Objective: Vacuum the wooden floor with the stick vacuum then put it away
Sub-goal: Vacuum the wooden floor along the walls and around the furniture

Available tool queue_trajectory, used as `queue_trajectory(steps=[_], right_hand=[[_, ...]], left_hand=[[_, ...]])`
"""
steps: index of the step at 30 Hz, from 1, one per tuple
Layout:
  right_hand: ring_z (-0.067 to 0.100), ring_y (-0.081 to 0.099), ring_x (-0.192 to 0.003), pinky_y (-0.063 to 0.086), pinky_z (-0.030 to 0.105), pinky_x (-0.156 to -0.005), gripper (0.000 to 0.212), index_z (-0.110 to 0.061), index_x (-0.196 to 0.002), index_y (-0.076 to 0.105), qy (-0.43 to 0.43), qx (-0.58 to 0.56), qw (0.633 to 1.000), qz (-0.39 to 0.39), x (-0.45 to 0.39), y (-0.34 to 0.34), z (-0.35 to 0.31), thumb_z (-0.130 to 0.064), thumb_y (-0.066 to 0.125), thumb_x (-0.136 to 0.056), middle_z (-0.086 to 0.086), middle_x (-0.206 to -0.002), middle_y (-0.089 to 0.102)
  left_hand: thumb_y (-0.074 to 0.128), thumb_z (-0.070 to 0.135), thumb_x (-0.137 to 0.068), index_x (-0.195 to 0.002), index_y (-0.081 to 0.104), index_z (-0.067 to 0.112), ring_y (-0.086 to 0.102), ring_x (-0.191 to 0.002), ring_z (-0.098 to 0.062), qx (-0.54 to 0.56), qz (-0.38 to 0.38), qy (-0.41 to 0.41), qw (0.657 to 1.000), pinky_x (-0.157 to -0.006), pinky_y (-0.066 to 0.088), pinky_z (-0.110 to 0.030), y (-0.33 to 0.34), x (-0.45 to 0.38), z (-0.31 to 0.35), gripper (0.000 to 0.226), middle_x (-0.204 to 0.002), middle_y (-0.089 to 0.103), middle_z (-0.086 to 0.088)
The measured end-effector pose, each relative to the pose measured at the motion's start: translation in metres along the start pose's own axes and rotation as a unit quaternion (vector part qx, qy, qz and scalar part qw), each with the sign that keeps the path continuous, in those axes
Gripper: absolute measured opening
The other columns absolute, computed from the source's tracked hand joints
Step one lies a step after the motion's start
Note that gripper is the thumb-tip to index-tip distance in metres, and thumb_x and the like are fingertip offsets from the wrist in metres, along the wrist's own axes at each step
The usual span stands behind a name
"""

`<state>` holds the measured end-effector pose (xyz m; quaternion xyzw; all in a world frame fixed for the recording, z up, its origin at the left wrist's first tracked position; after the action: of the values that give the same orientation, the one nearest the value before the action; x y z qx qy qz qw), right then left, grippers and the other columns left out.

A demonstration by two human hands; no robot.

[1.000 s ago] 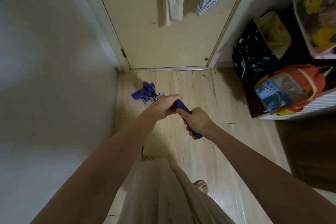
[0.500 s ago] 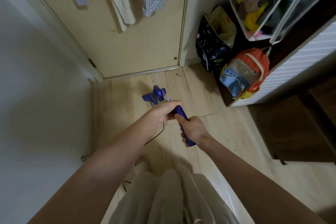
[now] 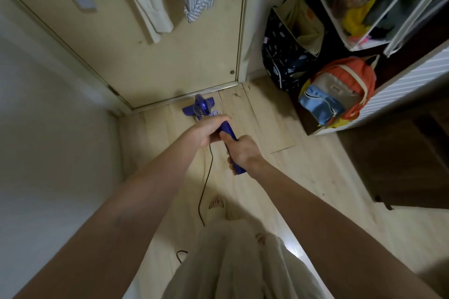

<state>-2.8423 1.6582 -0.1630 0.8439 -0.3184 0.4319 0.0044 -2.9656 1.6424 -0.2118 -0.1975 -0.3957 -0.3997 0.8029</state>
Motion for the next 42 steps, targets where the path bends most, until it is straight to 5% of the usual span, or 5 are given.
queue_trajectory(steps=[11, 20, 28, 38, 42], right_hand=[[0.016, 0.051, -0.042, 0.043, 0.022, -0.041, 0.048, -0.006, -0.094, 0.052, 0.019, 0.051, 0.998, 0.032, -0.033, -0.031, -0.012, -0.053, 0.045, -0.097, 0.008, -0.067, 0.058], [0.014, 0.051, -0.04, 0.042, 0.021, -0.038, 0.048, -0.004, -0.093, 0.052, 0.022, 0.044, 0.997, 0.065, 0.013, -0.087, 0.024, -0.051, 0.046, -0.098, 0.007, -0.065, 0.058], [0.011, 0.049, -0.033, 0.042, 0.019, -0.037, 0.045, -0.006, -0.083, 0.051, 0.029, -0.037, 0.996, 0.076, 0.065, -0.104, 0.092, -0.047, 0.046, -0.099, 0.007, -0.063, 0.057], [0.02, 0.056, -0.043, 0.051, 0.029, -0.047, 0.048, -0.007, -0.078, 0.05, 0.014, -0.08, 0.995, 0.066, 0.042, -0.083, 0.079, -0.05, 0.044, -0.098, 0.01, -0.065, 0.059], [0.02, 0.058, -0.044, 0.049, 0.027, -0.044, 0.047, -0.007, -0.087, 0.051, 0.026, -0.066, 0.995, 0.076, 0.009, -0.077, 0.056, -0.051, 0.041, -0.099, 0.011, -0.07, 0.062]], left_hand=[[0.064, 0.016, -0.087, -0.083, 0.052, 0.009, 0.056, -0.059, -0.013, -0.043, -0.024, -0.007, 0.999, -0.05, 0.052, -0.021, 0.021, -0.031, 0.038, 0.014, -0.069, 0.055, -0.006], [0.067, 0.018, -0.084, -0.097, 0.053, 0.006, 0.06, -0.066, -0.015, -0.06, -0.07, 0.0, 0.996, -0.054, 0.054, -0.023, 0.092, 0.0, 0.023, 0.022, -0.077, 0.058, -0.009], [0.061, 0.014, -0.088, -0.075, 0.05, 0.012, 0.052, -0.056, -0.012, -0.093, -0.127, -0.008, 0.988, -0.049, 0.049, -0.019, 0.147, 0.045, -0.023, 0.017, -0.065, 0.05, -0.004], [0.064, 0.027, -0.087, -0.086, 0.055, 0.011, 0.056, -0.075, -0.019, -0.097, -0.076, 0.013, 0.992, -0.062, 0.054, -0.023, 0.126, 0.024, -0.022, 0.019, -0.076, 0.055, -0.007], [0.063, 0.032, -0.089, -0.083, 0.055, 0.012, 0.057, -0.065, -0.014, -0.108, -0.068, 0.018, 0.992, -0.053, 0.052, -0.019, 0.113, -0.002, 0.003, 0.023, -0.069, 0.055, -0.004]])
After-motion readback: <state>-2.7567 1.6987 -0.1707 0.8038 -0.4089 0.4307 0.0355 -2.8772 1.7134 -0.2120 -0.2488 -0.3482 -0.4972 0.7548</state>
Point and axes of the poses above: each hand's wrist, its own x-axis away from the middle knuckle, its own y-axis out of the palm, z = x × y, the point moved 3 cm from there along -x, towards the middle knuckle
